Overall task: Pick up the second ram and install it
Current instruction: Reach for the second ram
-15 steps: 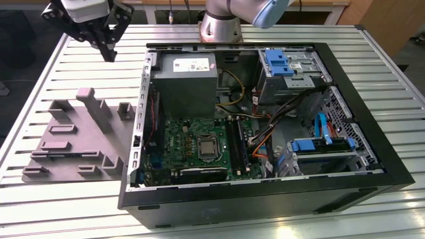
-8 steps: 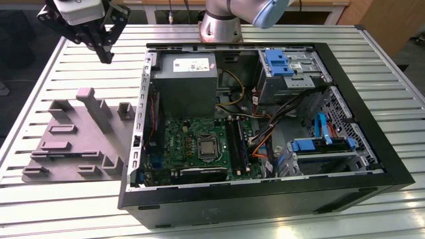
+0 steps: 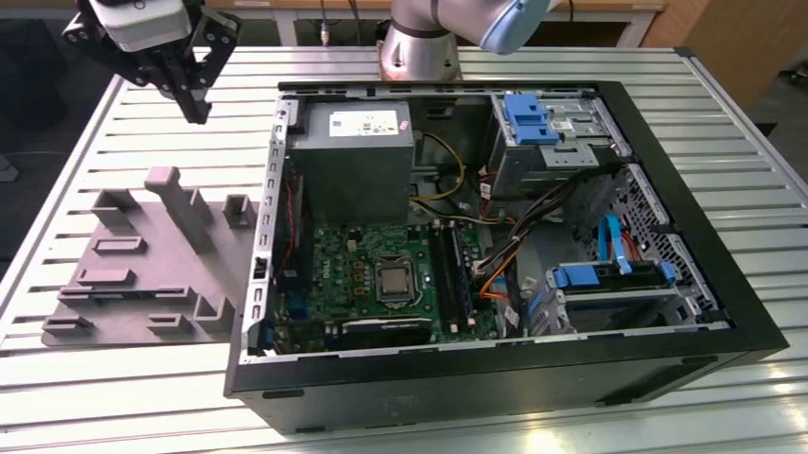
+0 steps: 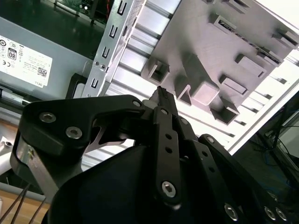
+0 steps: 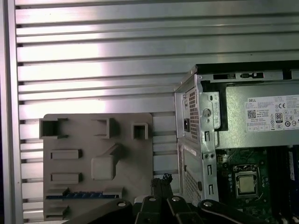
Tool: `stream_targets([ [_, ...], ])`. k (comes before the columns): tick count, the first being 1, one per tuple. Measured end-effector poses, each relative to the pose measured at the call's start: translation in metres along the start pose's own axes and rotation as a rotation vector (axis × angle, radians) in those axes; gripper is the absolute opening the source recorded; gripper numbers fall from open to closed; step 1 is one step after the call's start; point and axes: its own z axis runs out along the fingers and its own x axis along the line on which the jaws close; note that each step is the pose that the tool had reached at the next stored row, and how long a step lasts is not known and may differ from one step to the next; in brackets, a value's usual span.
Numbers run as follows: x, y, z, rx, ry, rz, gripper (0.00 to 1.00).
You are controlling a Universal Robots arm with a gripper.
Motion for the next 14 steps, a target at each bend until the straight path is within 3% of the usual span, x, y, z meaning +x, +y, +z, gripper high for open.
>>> stream_targets([
  [14,0.0105,-0.0092,0.0006,0.0,0.0001,0.0,0.11],
])
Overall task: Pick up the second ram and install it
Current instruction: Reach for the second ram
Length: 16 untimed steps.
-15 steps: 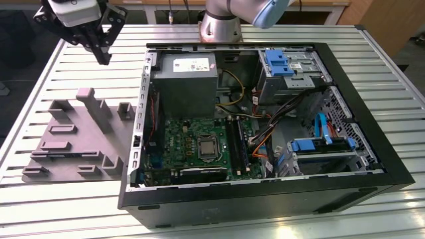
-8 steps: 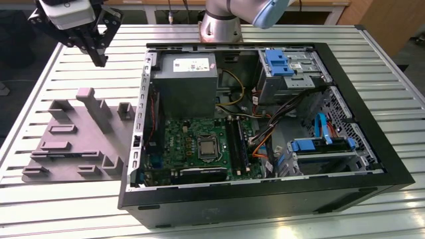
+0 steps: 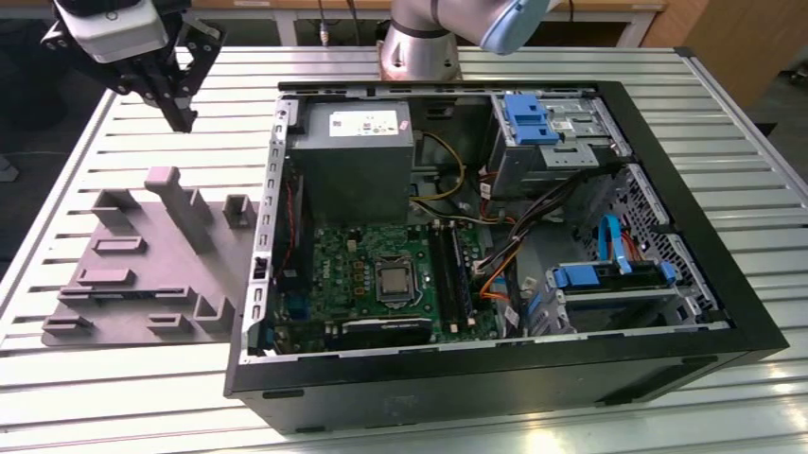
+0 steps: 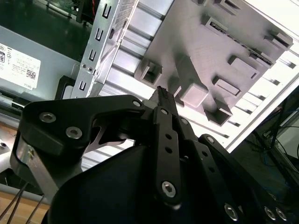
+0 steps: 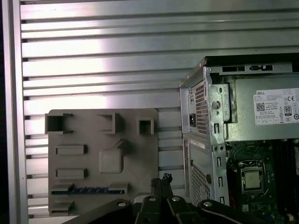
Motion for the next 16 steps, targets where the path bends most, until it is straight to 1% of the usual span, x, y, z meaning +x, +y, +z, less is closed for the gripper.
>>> stream_targets([
  [16,0.0094,-0.0073,0.001,0.0,0.0,0.0,0.11],
])
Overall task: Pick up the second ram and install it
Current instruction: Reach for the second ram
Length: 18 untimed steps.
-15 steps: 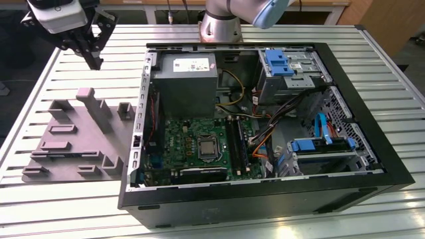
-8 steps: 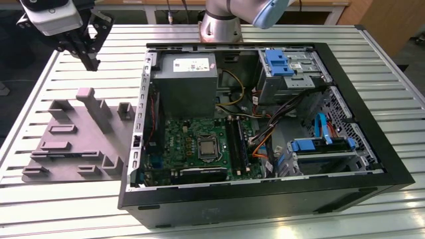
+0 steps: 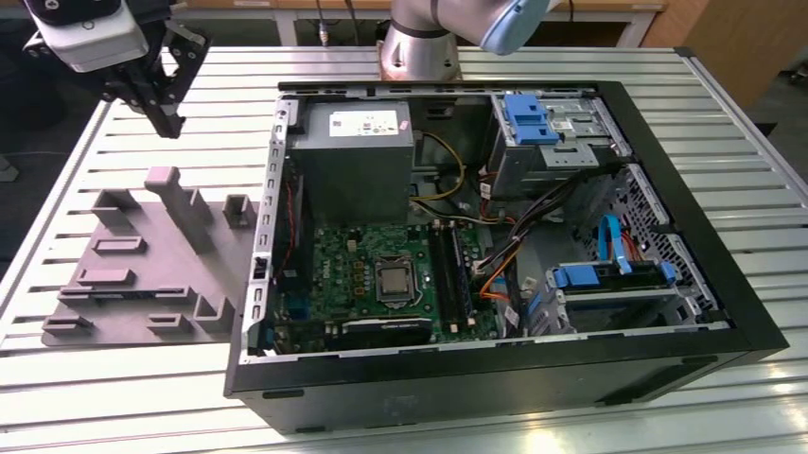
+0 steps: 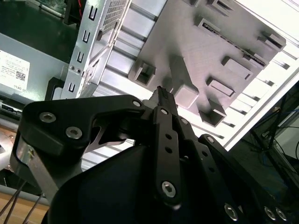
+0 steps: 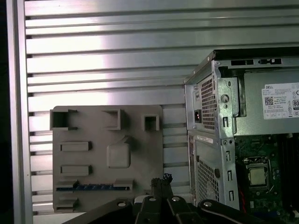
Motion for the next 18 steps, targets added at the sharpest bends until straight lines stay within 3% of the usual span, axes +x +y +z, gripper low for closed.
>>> stream_targets([
  [18,0.0075,-0.0074,0.0005,-0.0001,-0.0001,0.0,0.11],
])
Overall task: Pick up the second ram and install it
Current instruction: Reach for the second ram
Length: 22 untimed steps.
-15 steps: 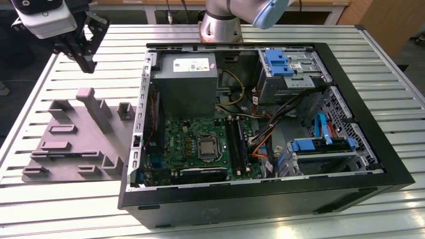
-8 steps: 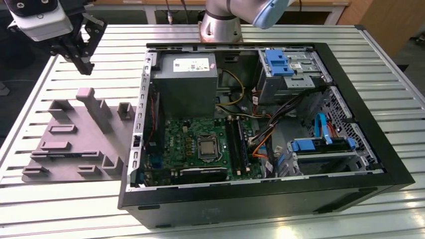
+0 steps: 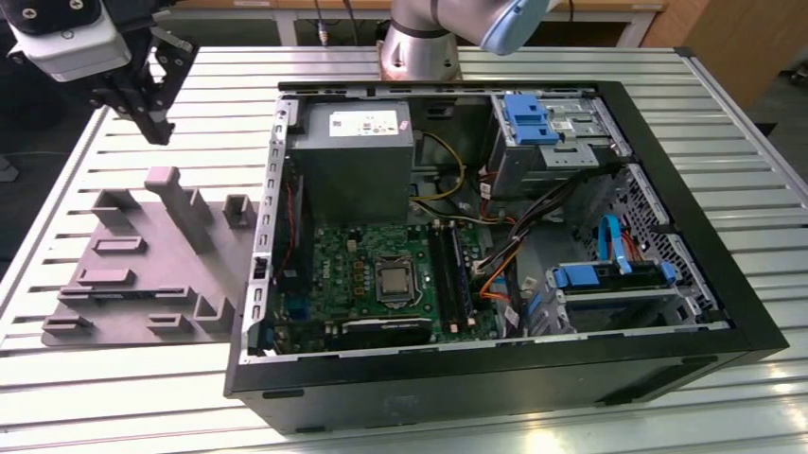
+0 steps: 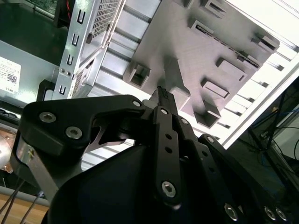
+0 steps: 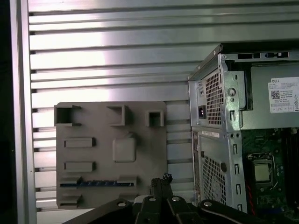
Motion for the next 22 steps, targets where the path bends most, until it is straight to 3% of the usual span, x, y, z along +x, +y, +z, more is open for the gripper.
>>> stream_targets([
  [22,0.0061,-0.0101,0.002,-0.0001,0.0,0.0,0.11],
])
